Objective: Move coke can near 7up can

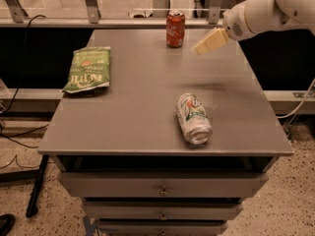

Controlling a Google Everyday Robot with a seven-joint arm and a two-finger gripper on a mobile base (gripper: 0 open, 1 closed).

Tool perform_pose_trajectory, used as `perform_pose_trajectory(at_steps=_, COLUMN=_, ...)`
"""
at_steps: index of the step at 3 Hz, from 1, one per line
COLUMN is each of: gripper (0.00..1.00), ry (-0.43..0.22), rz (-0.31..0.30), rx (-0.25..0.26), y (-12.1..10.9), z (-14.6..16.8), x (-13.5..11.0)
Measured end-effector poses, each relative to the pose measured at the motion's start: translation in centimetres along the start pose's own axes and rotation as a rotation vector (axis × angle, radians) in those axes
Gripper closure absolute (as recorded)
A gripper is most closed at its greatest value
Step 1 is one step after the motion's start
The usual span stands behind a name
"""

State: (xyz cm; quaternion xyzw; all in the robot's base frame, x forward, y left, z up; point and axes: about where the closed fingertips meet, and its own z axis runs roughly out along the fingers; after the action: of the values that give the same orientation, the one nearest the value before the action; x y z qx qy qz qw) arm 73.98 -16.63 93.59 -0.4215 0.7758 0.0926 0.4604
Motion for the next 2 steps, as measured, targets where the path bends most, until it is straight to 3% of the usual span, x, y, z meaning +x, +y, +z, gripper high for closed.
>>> perform_pose_trajectory(at_steps=1, gripper=0.0, ry=-0.103, rz=0.04, rx=0.043, y=-2.7, z=3.9, x=-1.9)
perform_pose_trajectory(at_steps=2, gripper=0.0, ry=-0.162, rz=0.079, rx=0.088, y=-5.4, z=7.4, x=-3.1)
